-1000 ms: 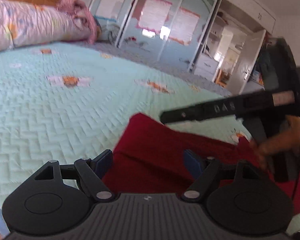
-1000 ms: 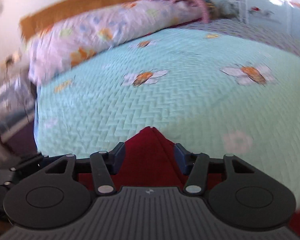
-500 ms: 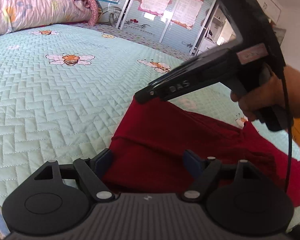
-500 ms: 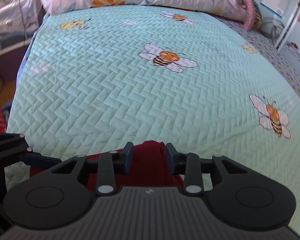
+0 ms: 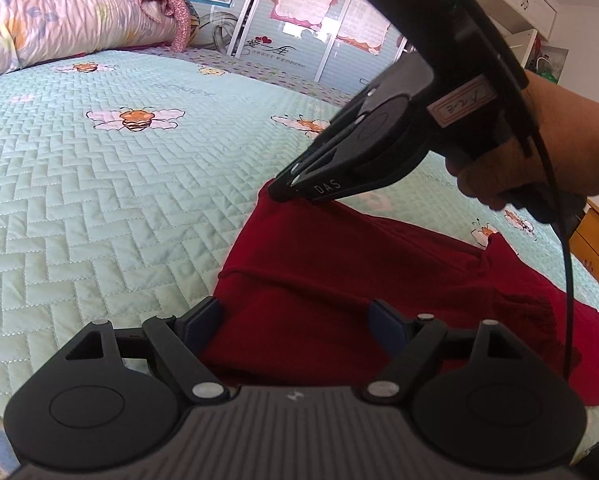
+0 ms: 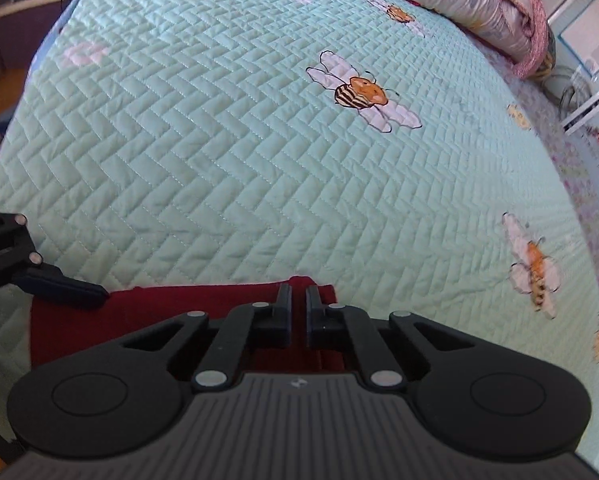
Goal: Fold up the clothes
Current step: 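Grasp the sweater edge with the right gripper and lift it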
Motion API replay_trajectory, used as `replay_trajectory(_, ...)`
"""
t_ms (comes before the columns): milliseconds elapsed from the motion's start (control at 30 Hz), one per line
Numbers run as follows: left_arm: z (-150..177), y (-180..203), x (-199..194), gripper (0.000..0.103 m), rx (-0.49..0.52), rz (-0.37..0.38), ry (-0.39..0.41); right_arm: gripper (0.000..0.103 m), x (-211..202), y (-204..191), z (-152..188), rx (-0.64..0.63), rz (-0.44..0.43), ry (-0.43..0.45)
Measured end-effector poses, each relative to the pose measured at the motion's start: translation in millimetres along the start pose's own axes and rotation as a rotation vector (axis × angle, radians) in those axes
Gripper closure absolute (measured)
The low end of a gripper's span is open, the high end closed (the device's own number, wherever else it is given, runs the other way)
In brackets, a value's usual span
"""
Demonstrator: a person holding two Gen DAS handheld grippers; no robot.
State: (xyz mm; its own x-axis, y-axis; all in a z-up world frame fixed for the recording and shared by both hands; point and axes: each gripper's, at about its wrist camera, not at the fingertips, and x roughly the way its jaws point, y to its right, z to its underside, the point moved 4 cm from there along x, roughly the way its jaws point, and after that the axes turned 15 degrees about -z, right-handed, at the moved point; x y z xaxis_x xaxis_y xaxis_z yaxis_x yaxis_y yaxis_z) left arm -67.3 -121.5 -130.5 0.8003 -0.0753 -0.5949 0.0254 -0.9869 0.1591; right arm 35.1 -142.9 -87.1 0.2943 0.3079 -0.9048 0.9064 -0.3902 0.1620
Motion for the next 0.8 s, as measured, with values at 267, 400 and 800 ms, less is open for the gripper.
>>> replay_trajectory(267,1.6,0.6,2.0,0.02,0.015,-0.002,0.002,0.1,14.9,41.2,19.9,0.23,0.027,0.066)
replay_trajectory(400,1.1,0.4,2.1,0.02,0.011,-0.003,0.005,0.103,22.2,78.2,42.6,0.497,0.019,0.094)
replay_trajectory(800,1.8,1.8,2.5,0.018,0.019,-0.005,0.009,0.067,11.8,55.0,-10.8,0.347,-0.169,0.06)
